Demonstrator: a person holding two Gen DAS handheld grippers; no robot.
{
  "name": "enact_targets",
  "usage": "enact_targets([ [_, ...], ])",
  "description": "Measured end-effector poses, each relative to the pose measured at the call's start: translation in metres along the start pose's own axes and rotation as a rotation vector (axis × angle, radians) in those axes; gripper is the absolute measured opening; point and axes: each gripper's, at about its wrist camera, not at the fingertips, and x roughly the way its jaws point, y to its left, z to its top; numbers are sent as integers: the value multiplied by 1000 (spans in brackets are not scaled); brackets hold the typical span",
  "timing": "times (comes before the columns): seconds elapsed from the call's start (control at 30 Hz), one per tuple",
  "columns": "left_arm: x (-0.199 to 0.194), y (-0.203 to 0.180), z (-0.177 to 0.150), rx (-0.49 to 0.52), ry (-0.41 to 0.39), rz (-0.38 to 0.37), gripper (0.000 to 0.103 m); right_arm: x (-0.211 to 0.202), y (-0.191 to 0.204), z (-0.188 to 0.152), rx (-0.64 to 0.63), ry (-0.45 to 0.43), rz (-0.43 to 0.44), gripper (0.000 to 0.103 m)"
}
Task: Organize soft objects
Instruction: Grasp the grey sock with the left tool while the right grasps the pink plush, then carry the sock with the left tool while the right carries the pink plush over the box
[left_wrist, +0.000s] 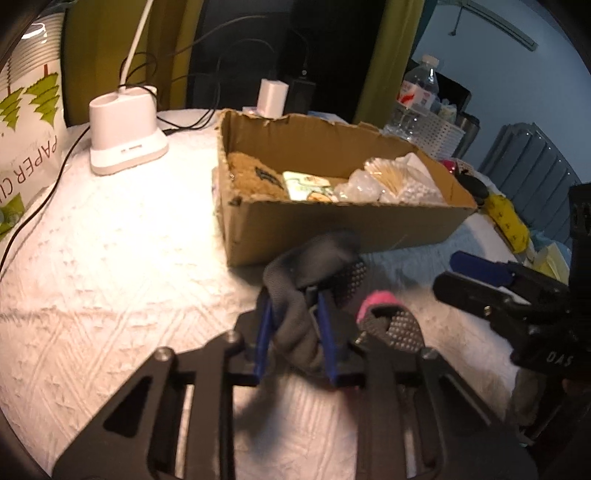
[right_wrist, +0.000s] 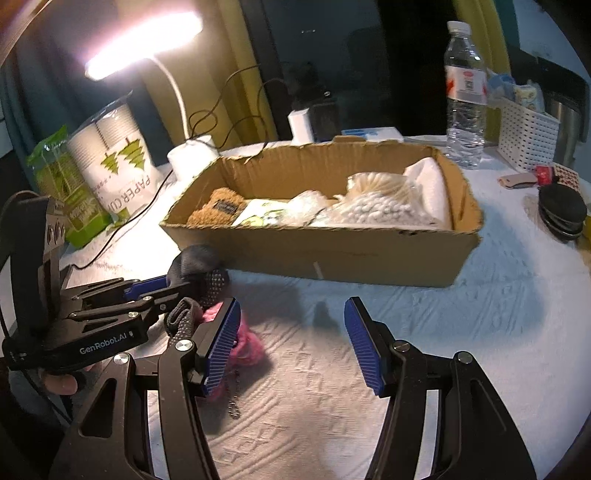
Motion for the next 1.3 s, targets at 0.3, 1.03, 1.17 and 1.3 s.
enact_targets([
  [0.3, -33, 21, -6, -19, -52, -2, 23, 15, 32, -1, -51, 41, 20, 62],
  [1.03, -78, 39, -12, -30, -133, 49, 23, 35, 71, -12, -171, 112, -21, 39],
  [1.17, -82, 31, -7, -19, -145, 57, 23, 22, 68, -9, -172, 79, -5, 38],
  [1.3, -85, 19, 0, -2, -156, 58, 23, 6, 62, -1, -172, 39, 3, 38],
])
